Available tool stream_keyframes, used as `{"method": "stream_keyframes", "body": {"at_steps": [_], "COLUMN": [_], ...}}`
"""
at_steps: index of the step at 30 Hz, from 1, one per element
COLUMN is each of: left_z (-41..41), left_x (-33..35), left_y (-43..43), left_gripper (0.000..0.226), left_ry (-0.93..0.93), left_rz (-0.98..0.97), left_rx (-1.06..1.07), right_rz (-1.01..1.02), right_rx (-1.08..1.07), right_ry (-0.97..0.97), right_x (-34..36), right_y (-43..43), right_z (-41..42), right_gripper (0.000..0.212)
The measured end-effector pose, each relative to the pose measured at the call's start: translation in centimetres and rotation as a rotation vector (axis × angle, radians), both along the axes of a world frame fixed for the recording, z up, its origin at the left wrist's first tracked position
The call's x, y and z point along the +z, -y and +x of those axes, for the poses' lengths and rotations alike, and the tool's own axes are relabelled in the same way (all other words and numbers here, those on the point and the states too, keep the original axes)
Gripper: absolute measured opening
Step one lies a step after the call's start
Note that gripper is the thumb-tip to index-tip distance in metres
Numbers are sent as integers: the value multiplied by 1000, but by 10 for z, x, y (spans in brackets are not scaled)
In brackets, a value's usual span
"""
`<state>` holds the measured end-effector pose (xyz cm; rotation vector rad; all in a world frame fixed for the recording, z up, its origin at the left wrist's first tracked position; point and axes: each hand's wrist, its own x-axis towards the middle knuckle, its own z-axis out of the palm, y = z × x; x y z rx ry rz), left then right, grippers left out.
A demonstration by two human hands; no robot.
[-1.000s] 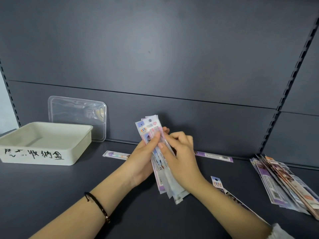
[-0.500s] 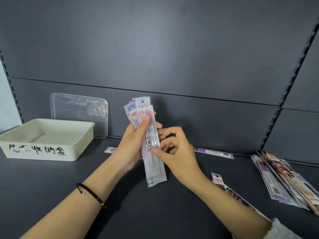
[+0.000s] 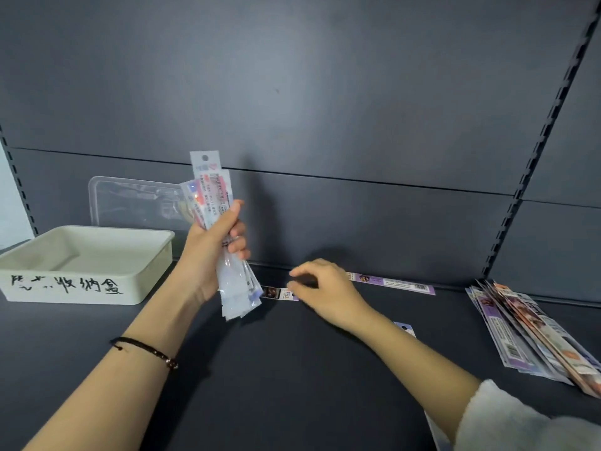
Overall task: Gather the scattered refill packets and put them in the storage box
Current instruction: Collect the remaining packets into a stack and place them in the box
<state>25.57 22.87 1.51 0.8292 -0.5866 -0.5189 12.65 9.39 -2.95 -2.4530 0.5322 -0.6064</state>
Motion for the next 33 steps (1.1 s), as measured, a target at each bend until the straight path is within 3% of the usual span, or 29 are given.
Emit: {"method": "stream_keyframes", "body": {"at_steps": [3, 6, 8, 11, 15, 20, 27, 30, 33], "left_z": [-2, -4, -4, -3, -3, -15, -27, -43, -69], "left_x": [-2, -5, -6, -7, -11, -18, -15, -19, -22], "left_y": [4, 6, 6, 6, 8, 19, 24, 27, 33], "left_gripper": [16, 25, 29, 31, 28, 27, 31, 30, 47], "left_ry": [-5, -72, -110, -164, -241, -303, -269, -191, -69], "left_rz": [58, 78, 88, 111, 161, 223, 286, 359, 404], "left_rx": [-34, -114, -159, -200, -213, -213, -281, -445, -552], "right_rz": [-197, -170, -20, 295, 713, 866, 838, 756, 549], "right_rx": [-11, -61, -43, 28, 44, 7, -56, 68, 110], "right_ry": [-257, -234, -197, -79, 211, 485, 683, 500, 304], "right_x": [-2, 1, 5, 15, 30, 40, 58, 60, 55], "right_y": [-8, -9, -6, 2, 18, 33, 45, 37, 22], "right_z": [14, 17, 14, -1, -22, -37, -41, -42, -39], "right_gripper": [47, 24, 7, 22, 16, 5, 9, 11, 9]}}
